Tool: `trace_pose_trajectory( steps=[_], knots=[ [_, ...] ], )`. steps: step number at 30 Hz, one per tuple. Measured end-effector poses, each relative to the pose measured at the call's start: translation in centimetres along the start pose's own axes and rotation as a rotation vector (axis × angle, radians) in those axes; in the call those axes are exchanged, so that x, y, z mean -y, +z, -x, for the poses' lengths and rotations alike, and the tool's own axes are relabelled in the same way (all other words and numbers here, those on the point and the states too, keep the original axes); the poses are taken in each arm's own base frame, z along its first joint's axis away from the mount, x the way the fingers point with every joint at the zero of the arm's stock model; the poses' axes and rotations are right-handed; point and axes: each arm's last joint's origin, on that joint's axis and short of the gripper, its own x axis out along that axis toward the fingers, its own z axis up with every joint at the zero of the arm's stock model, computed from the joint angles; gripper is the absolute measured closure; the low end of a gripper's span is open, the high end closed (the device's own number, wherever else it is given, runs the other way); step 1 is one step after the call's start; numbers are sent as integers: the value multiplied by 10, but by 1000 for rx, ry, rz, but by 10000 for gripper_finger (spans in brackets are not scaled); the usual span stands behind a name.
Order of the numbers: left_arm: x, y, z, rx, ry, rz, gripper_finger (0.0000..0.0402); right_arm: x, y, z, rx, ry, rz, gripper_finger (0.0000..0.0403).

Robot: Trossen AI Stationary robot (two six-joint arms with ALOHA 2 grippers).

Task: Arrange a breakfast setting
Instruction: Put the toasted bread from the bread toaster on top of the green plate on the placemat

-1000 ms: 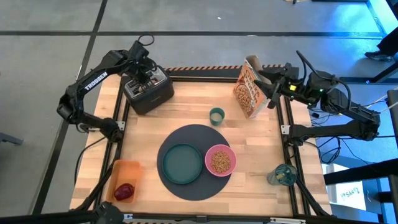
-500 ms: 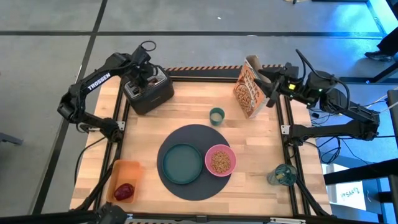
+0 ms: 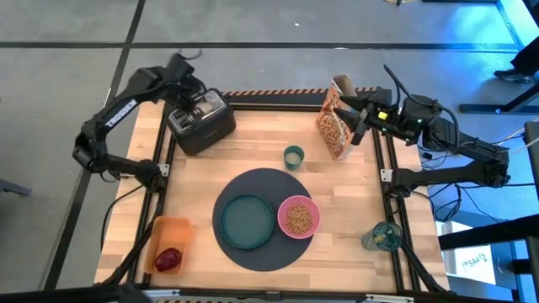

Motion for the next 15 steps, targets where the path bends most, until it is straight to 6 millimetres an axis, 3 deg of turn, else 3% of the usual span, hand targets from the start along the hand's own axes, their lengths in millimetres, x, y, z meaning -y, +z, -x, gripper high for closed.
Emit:
trace_pose_trajectory(
  steps=[5,9,15],
  knots=[
    [0,-5,62,234,6,65,399,-3,0,-6,3,49,-26,185],
    [7,-13,102,464,-110,119,399,-9,2,-18,39,141,-36,185],
    [26,-16,119,680,-427,140,400,-19,-2,-49,55,274,-98,185]
  ],
)
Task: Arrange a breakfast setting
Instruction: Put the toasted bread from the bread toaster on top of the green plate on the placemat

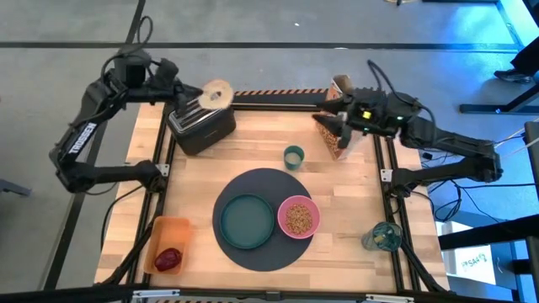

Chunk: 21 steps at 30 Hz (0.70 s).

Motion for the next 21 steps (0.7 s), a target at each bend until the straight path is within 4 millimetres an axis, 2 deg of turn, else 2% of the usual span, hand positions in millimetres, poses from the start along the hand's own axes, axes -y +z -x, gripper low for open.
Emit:
trace_pose_trajectory(
  steps=[4,11,15,21],
  knots=[
    [19,-3,-12,32,-161,38,400,0,-10,-24,-22,99,-70,185],
    [61,-19,-54,99,-385,40,400,-14,-39,-62,-65,153,-117,185],
    [76,-33,-74,72,-455,56,400,-18,-48,-69,-90,142,-148,185],
    [94,-50,-96,-36,-514,37,400,-24,-50,-69,-94,145,-151,185]
  ],
)
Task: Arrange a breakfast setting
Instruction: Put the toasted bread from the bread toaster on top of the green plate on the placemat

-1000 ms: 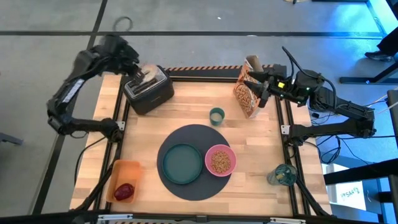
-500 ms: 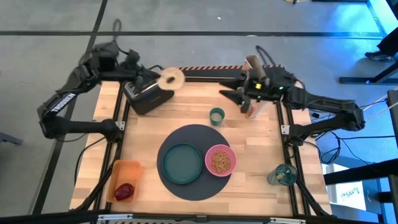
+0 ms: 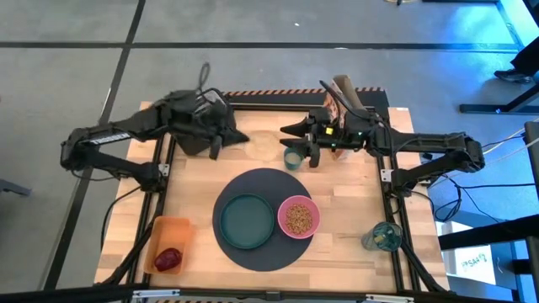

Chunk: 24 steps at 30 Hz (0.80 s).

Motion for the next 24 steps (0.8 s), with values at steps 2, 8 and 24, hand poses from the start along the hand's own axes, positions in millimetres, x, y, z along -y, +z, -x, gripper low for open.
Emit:
trace_pose_trajectory(
  steps=[2,8,24],
  knots=[
    [1,-9,-10,-84,-35,10,400,0,0,0,-1,-2,0,185],
    [-3,-50,-41,-437,-37,60,400,0,1,1,4,-6,0,185],
    [-49,-142,-120,-1053,17,81,399,-12,-7,1,-49,42,-1,185]
  ],
)
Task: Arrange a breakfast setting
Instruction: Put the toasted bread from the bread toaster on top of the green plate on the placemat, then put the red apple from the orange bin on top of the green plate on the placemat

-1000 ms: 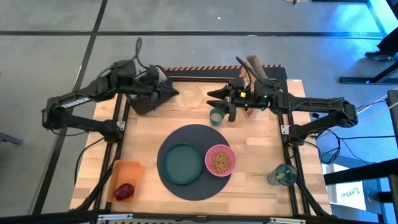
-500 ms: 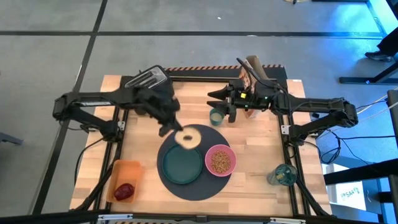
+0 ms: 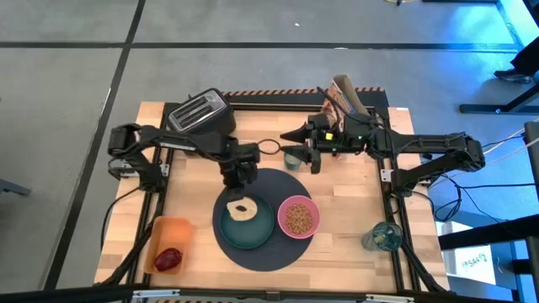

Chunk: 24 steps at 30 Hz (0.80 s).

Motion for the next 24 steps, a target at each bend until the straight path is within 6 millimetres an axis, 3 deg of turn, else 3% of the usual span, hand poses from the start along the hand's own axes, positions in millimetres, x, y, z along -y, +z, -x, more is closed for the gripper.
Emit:
trace_pose_trajectory(
  steps=[6,13,24],
  knots=[
    [-12,4,-23,-77,9,19,398,-7,-6,0,-30,-5,24,185],
    [-19,5,-27,-75,137,30,391,-5,-10,0,-71,-33,22,185],
    [-19,2,-24,-101,204,115,287,-12,5,16,-2,17,75,185]
  ],
)
